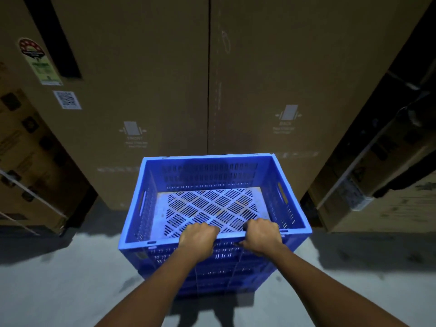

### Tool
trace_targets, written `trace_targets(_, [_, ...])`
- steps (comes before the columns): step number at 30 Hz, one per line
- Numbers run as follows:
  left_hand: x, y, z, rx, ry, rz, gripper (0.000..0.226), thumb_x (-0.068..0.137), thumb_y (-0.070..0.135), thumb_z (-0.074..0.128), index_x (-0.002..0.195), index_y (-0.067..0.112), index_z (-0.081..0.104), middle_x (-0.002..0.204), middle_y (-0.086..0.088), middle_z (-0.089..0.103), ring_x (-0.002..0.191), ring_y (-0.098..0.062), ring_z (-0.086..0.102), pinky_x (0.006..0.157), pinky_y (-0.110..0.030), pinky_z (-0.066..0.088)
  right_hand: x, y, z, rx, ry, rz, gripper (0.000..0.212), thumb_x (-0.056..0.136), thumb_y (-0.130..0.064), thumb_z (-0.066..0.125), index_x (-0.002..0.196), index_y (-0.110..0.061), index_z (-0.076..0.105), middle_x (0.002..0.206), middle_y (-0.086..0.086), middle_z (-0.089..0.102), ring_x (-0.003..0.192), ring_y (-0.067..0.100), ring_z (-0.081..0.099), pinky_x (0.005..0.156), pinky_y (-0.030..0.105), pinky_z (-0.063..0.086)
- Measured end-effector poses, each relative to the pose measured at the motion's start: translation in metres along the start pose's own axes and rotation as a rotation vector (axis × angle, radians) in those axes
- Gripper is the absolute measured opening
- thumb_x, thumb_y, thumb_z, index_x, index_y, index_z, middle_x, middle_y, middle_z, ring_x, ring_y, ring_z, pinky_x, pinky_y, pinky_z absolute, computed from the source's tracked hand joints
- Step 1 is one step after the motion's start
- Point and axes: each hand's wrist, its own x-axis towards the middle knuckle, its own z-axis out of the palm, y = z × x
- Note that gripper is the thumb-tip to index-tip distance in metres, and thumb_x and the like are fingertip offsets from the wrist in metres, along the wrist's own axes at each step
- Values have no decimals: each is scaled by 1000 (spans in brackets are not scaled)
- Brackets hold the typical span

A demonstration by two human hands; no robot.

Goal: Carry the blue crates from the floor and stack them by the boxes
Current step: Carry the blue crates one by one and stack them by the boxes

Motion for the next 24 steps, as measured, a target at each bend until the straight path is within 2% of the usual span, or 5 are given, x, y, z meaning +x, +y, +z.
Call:
trace_targets(10, [-6, 1, 0, -14, 4, -33, 10, 90, 23, 59, 90, 18, 51, 86, -9, 64, 80, -33, 61, 63, -39, 47, 4, 1, 10, -39, 9, -36, 56, 75, -72, 62, 99, -20, 65, 98, 3, 70, 94, 27, 66, 76, 37, 50])
trace_targets(15, [-8, 3, -1, 1, 56, -57, 13, 90, 28, 60, 93, 17, 54, 89, -9, 66, 82, -33, 63, 62, -38, 44, 5, 0, 14, -59, 42, -38, 52, 77, -67, 64, 100, -21, 65, 100, 3, 70, 95, 27, 66, 77, 36, 50])
trace_targets(20, [-9, 5, 6, -6, 91, -92, 16, 88, 30, 62, 95, 18, 55, 82, -6, 63, 76, -30, 61, 59, -35, 44, 3, -2, 13, -63, 57, -26, 53, 77, -68, 64, 100, -20, 64, 100, 3, 70, 96, 26, 66, 77, 35, 51])
trace_targets(22, [-9, 5, 5, 4, 96, -111, 16, 87, 29, 63, 92, 17, 54, 73, -2, 56, 68, -27, 55, 56, -33, 43, 2, -1, 10, -62, 50, -40, 52, 77, -69, 64, 98, -21, 65, 96, 2, 71, 93, 26, 67, 75, 35, 51])
trace_targets(24, [-10, 6, 4, -9, 68, -125, 17, 87, 29, 64, 93, 17, 54, 72, 0, 52, 66, -25, 50, 57, -34, 41, -1, 1, 7, -47, 47, -76, 52, 77, -69, 63, 104, -24, 66, 96, 1, 71, 94, 25, 67, 76, 36, 51])
